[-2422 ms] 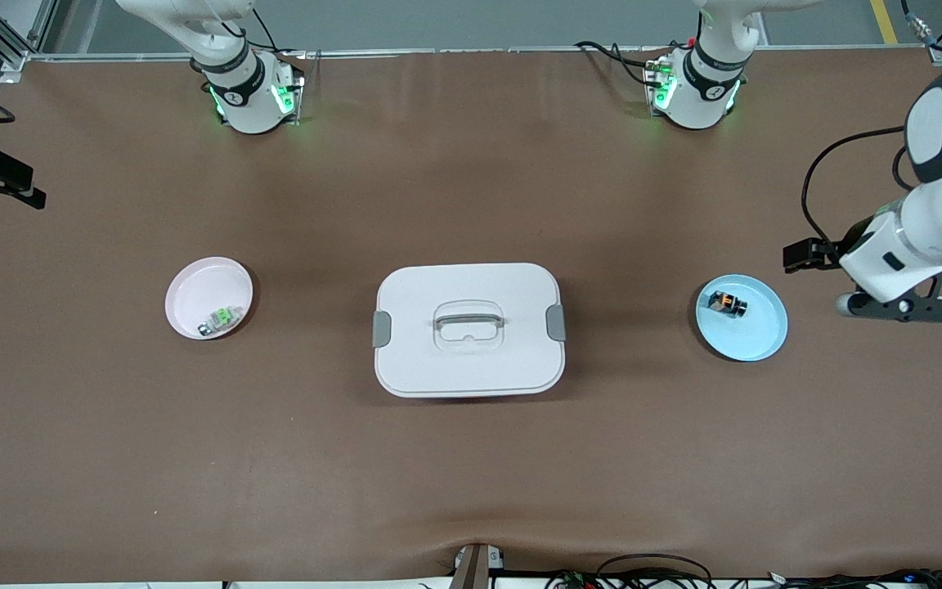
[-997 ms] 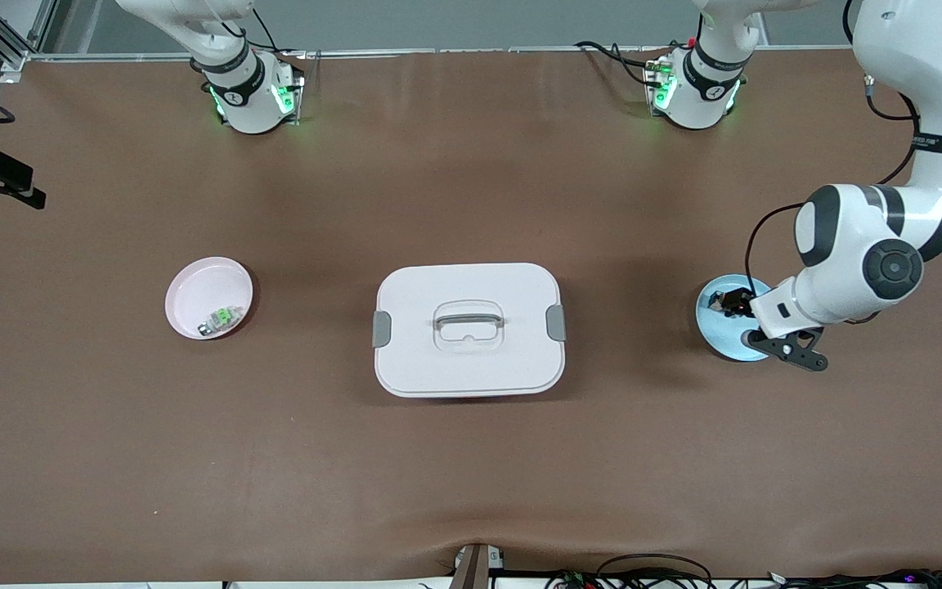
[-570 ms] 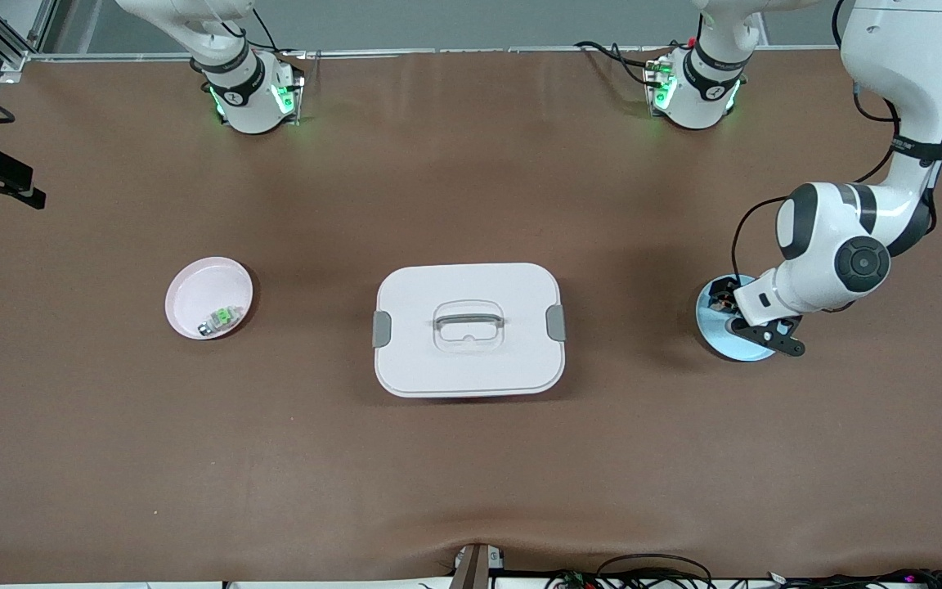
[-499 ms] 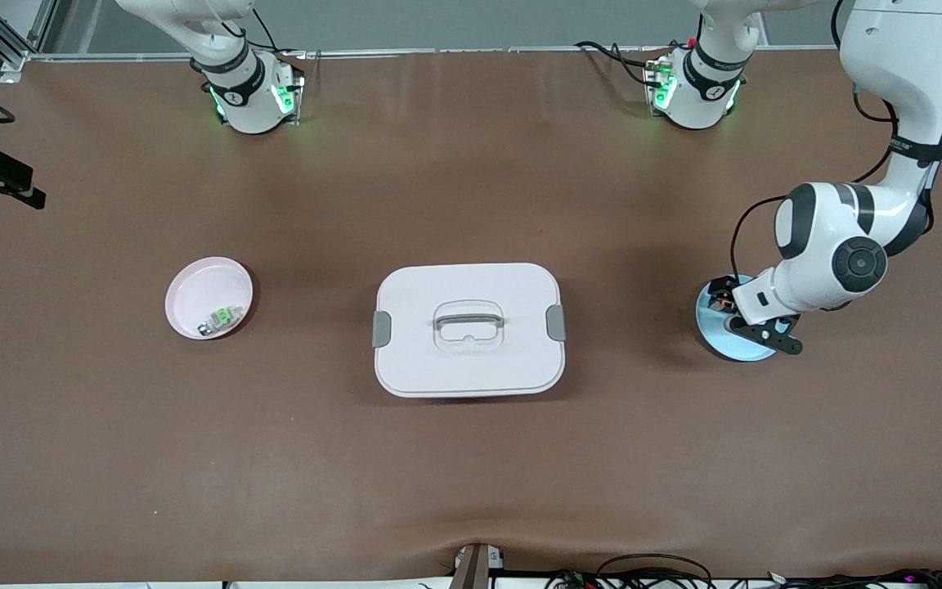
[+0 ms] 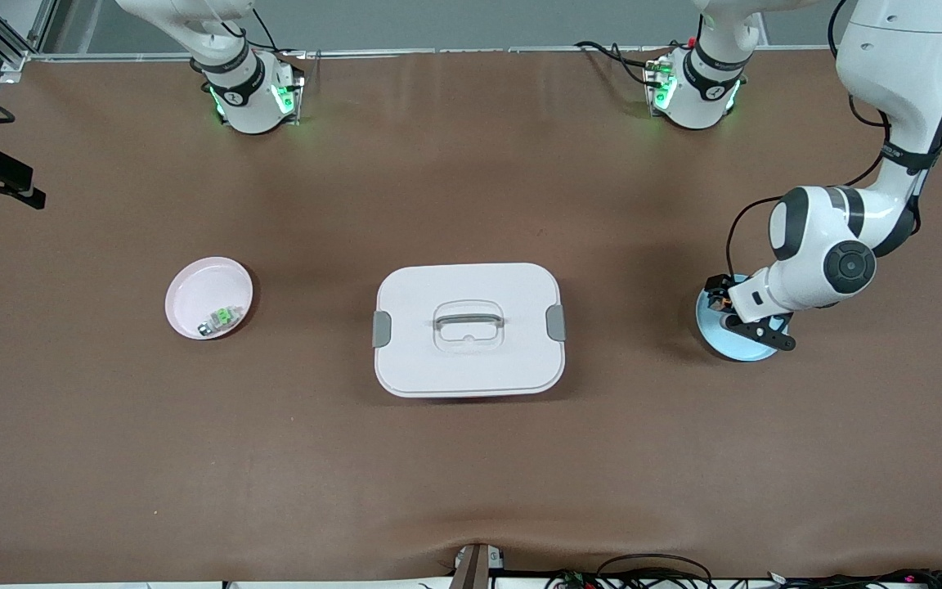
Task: Transfer orange switch to right arm and place
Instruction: 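Close the left gripper on the black-orange switch in the blue plate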
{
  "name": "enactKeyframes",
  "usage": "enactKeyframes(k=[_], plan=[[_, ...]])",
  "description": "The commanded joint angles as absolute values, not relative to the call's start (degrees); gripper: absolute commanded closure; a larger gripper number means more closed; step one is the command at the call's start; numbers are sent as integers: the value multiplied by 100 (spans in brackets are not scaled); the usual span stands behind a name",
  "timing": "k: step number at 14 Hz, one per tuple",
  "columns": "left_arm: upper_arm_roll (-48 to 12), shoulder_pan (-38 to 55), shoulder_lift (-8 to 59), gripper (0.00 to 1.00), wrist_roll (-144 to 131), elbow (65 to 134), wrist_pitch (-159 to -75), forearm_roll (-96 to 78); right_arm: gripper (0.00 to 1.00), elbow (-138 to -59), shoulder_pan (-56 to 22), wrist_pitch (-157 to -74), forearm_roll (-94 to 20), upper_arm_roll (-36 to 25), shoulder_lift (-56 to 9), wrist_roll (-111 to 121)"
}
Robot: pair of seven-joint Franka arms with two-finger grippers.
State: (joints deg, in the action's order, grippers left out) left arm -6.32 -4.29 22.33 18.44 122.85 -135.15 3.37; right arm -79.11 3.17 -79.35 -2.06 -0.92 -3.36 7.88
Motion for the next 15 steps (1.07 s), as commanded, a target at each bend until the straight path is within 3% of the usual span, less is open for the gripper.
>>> enactKeyframes(k=[1,15], plan=[[-659,-475,2311,0,1942,12366,-13746,290,0,-7954,299,-7963,-202,-123,-281,844],[-659,-589,2522,0,1951,12375,-13904,308,0,-7954,299,-7954,-202,-123,-281,844]])
